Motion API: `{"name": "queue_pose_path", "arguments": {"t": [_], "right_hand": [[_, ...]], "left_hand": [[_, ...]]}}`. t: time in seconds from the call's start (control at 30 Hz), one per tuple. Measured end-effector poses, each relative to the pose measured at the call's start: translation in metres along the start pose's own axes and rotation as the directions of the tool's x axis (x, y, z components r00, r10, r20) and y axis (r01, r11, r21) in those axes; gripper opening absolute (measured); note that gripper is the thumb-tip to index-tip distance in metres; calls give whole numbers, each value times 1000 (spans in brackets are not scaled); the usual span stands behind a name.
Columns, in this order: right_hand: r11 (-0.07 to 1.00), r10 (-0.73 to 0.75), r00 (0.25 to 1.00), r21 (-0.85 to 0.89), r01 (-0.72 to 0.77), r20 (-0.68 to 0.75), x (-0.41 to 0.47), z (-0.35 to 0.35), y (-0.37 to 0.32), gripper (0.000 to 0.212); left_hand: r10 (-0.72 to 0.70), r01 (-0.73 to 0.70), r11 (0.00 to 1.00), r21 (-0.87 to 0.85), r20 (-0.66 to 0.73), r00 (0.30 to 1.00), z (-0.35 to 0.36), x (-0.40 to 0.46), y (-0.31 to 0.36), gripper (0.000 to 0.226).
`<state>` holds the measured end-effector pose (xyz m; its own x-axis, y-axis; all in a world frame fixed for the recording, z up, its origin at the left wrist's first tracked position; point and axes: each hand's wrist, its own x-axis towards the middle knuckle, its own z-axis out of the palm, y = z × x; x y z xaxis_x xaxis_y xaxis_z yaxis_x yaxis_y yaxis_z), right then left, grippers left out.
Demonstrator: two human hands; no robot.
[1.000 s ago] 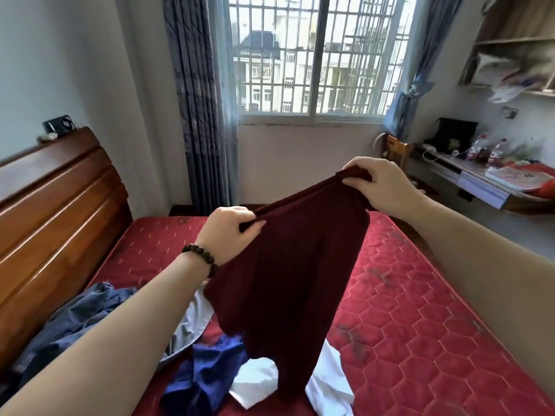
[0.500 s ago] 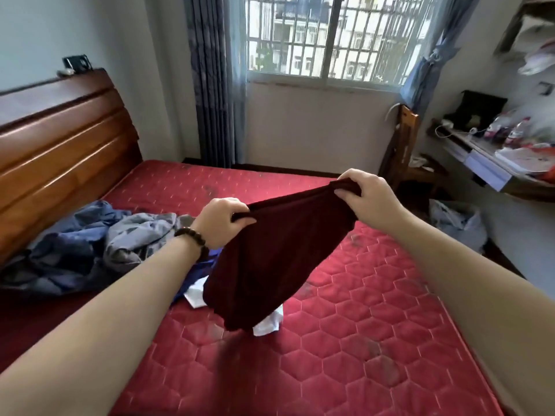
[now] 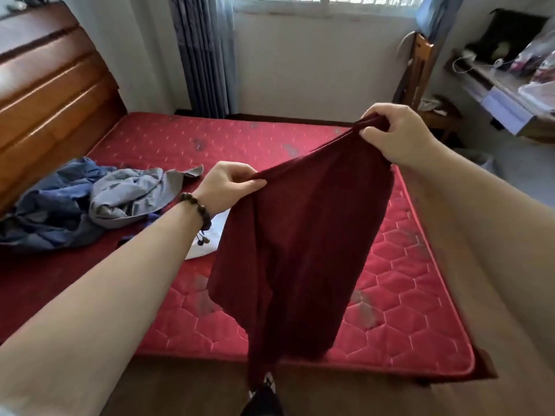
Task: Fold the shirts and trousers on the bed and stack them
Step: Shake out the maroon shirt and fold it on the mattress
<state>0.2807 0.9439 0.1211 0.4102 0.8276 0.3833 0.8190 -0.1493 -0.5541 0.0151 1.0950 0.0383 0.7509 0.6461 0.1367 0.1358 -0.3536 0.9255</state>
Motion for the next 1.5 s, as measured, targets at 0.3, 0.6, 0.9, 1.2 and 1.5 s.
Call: {"name": "queue_pose_path", "arguments": {"t": [0.3, 0.6, 0.9, 1.2, 1.5], "right_hand": [[968, 222, 953, -167, -189, 206, 50, 83, 172, 14], [925, 372, 890, -189, -331, 264, 73, 194, 316, 17], [920, 391, 880, -114, -374, 270, 128, 288, 440, 14], [934, 344, 852, -233, -270, 394, 196, 371, 530, 15], [696, 718, 579, -381, -609, 386, 131, 435, 604, 91]], "left_hand": [[-122, 94, 903, 418, 39, 992, 91, 127, -140, 11], [-272, 205, 860, 467, 81, 959, 165, 202, -286, 19], [-321, 276, 897, 344, 80, 944, 207, 261, -383, 51], [-290, 322, 884, 340, -144, 946, 215, 339, -471, 24], [-580, 347, 708, 615, 226, 782, 217, 309, -558, 26]]}}
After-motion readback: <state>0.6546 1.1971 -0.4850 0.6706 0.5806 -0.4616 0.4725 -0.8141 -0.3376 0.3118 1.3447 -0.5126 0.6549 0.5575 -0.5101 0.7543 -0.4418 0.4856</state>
